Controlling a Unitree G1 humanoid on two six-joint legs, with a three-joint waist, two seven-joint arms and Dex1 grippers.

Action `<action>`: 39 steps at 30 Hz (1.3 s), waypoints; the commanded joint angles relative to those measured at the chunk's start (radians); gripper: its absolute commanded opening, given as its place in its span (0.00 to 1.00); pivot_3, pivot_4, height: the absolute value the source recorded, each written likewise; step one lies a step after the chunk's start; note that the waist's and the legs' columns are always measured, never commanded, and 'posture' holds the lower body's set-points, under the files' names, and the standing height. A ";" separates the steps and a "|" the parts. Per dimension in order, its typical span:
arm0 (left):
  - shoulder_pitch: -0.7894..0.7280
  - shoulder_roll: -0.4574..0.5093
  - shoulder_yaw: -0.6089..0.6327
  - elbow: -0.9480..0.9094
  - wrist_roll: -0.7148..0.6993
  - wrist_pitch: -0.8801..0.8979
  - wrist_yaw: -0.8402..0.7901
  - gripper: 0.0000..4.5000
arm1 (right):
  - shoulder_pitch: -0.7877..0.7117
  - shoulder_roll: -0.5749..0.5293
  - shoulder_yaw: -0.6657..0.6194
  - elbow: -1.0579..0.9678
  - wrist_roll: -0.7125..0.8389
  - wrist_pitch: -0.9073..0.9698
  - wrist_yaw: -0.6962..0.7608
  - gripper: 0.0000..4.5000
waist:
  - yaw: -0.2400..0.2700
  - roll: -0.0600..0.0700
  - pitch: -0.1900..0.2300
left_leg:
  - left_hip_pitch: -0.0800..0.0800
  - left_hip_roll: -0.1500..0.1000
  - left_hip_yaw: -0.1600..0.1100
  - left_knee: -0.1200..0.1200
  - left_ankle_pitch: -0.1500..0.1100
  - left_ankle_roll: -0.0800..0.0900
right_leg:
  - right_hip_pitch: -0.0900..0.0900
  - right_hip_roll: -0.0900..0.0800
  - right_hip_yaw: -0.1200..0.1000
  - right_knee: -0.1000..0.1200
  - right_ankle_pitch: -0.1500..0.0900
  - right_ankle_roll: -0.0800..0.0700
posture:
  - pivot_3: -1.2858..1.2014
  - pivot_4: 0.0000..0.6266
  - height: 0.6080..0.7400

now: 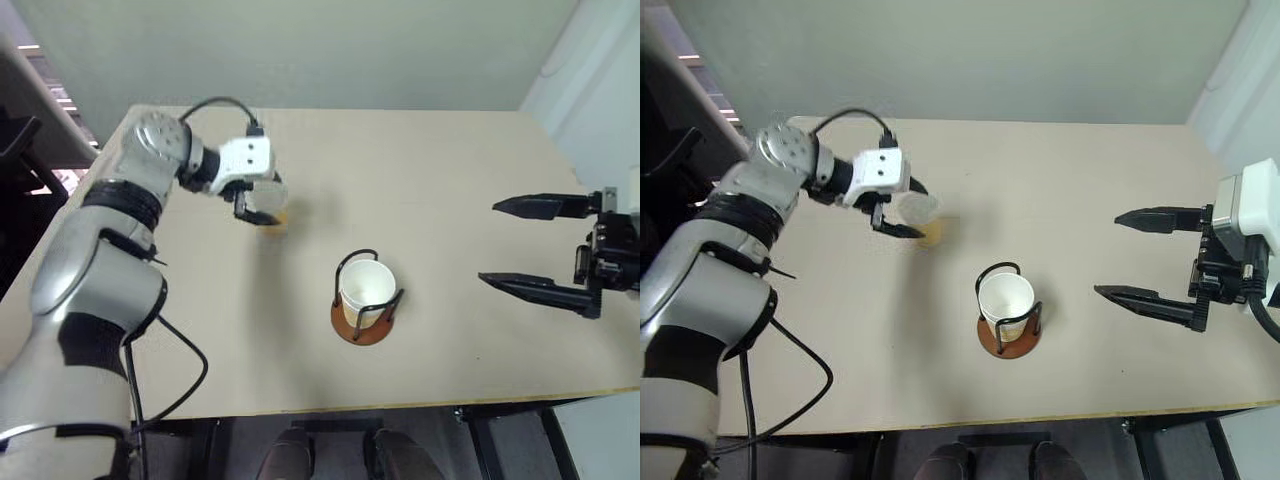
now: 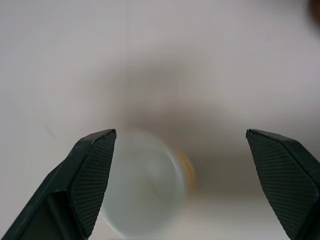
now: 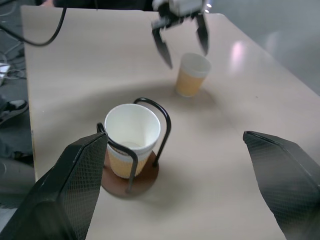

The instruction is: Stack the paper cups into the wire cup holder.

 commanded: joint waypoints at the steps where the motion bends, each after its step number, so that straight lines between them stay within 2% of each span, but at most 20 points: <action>1: -0.016 -0.033 0.102 0.028 0.073 0.052 0.067 0.99 | -0.003 -0.010 0.006 -0.003 -0.003 -0.018 0.015 1.00 | 0.011 0.000 0.000 | -0.002 -0.001 -0.001 0.003 0.000 0.000 | -0.001 0.000 0.000 0.000 -0.001 0.001 | 0.52 0.24 1.00; 7: 0.018 -0.116 0.207 0.057 0.179 0.109 0.120 0.99 | -0.004 -0.005 0.020 -0.014 -0.006 -0.016 -0.007 1.00 | 0.017 0.000 0.000 | -0.003 -0.011 0.001 0.003 -0.001 0.002 | -0.001 -0.011 0.000 0.000 -0.004 0.008 | 0.52 0.24 1.00; 12: 0.037 -0.171 0.224 0.071 0.297 0.128 0.213 0.99 | 0.014 -0.007 -0.012 -0.032 0.010 0.005 -0.027 1.00 | 0.014 0.000 0.000 | -0.003 -0.019 0.002 0.004 -0.002 0.006 | -0.001 -0.021 0.002 0.000 -0.006 0.015 | 0.52 0.24 1.00; 15: 0.033 -0.186 0.244 0.077 0.339 0.136 0.219 0.79 | 0.035 -0.008 -0.041 -0.043 0.013 0.021 -0.034 1.00 | 0.014 0.000 0.000 | -0.003 -0.021 0.003 0.004 -0.002 0.008 | 0.000 -0.023 0.002 -0.001 -0.006 0.017 | 0.52 0.24 1.00; 24: 0.016 -0.173 0.310 0.071 0.415 0.117 0.181 0.05 | 0.055 -0.016 -0.080 -0.044 0.015 0.037 -0.031 1.00 | 0.013 0.000 0.000 | -0.003 -0.023 0.003 0.004 -0.002 0.010 | 0.000 -0.026 0.002 0.000 -0.008 0.019 | 0.52 0.24 1.00; 25: 0.013 -0.167 0.314 0.069 0.420 0.108 0.168 0.01 | 0.052 -0.018 -0.077 -0.040 0.012 0.036 -0.029 1.00 | 0.013 0.000 0.000 | -0.003 -0.023 0.004 0.004 -0.002 0.010 | 0.000 -0.026 0.001 0.000 -0.008 0.019 | 0.52 0.24 1.00; 30: -0.017 -0.148 0.374 0.043 0.392 0.052 0.011 0.01 | 0.044 -0.019 -0.059 -0.027 0.001 0.024 -0.023 1.00 | 0.012 0.000 0.000 | -0.002 -0.024 0.003 0.004 -0.002 0.011 | 0.000 -0.027 0.001 0.000 -0.008 0.020 | 0.52 0.24 1.00; 34: -0.088 -0.178 0.484 -0.056 0.203 0.022 -0.289 0.01 | 0.041 -0.022 -0.054 -0.019 -0.002 0.017 -0.010 1.00 | 0.017 -0.001 0.000 | -0.003 -0.025 0.003 0.004 -0.003 0.013 | 0.000 -0.027 0.000 -0.001 -0.008 0.020 | 0.52 0.24 1.00; 35: -0.094 -0.177 0.451 -0.148 0.081 0.053 -0.319 0.01 | 0.044 -0.023 -0.057 -0.019 -0.004 0.017 -0.004 1.00 | 0.018 -0.001 0.000 | -0.004 -0.025 0.002 0.004 -0.003 0.013 | 0.000 -0.029 0.000 -0.001 -0.008 0.020 | 0.52 0.24 1.00; 36: -0.087 -0.151 0.375 -0.321 -0.091 0.112 -0.327 0.01 | 0.050 -0.024 -0.063 -0.021 -0.006 0.017 0.002 1.00 | 0.020 -0.001 0.000 | -0.005 -0.026 0.002 0.004 -0.003 0.013 | 0.000 -0.029 0.000 -0.001 -0.008 0.021 | 0.52 0.24 1.00; 39: -0.066 -0.039 0.198 -0.772 -0.551 0.315 -0.327 0.01 | 0.063 -0.021 -0.075 -0.024 -0.018 0.017 0.007 1.00 | 0.015 -0.002 0.000 | -0.006 -0.027 0.005 0.004 -0.004 0.016 | -0.001 -0.030 0.000 -0.002 -0.009 0.022 | 0.52 0.24 1.00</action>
